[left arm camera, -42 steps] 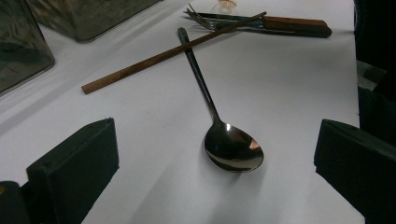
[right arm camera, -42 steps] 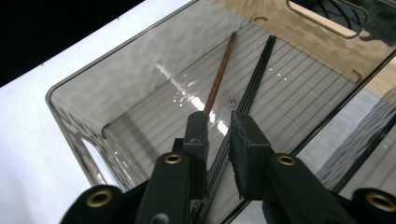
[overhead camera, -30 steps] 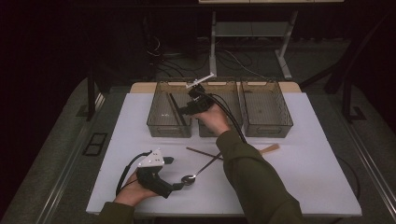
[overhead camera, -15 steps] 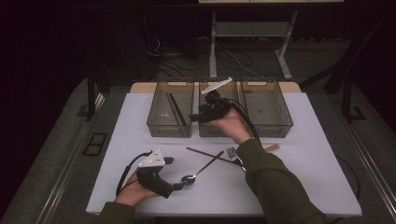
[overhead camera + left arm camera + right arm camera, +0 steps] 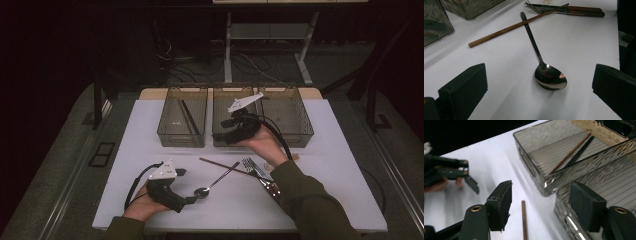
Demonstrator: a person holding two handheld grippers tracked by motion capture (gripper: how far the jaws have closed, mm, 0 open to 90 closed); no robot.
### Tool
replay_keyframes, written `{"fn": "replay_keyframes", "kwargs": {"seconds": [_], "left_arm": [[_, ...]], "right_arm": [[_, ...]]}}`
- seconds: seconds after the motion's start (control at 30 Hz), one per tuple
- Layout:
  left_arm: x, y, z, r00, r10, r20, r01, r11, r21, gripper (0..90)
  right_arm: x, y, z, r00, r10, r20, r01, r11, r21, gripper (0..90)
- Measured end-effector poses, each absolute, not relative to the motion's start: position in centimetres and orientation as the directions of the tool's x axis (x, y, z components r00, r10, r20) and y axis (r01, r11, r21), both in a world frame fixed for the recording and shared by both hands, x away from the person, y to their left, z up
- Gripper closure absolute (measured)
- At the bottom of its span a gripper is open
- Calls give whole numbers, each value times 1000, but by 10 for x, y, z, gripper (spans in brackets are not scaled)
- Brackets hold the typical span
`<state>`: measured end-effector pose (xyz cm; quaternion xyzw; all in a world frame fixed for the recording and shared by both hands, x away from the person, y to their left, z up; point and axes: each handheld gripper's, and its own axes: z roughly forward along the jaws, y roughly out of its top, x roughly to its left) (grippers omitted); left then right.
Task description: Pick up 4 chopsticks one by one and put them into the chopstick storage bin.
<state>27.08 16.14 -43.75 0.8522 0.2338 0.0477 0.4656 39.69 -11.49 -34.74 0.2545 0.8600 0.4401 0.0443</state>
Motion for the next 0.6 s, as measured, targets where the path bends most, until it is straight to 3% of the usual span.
{"fn": "replay_keyframes", "kwargs": {"seconds": [0.6], "left_arm": [[273, 161, -440, 879, 454, -146, 368, -453, 812, 0]], "right_arm": [[365, -153, -366, -887, 431, 164, 382, 489, 784, 374]]}}
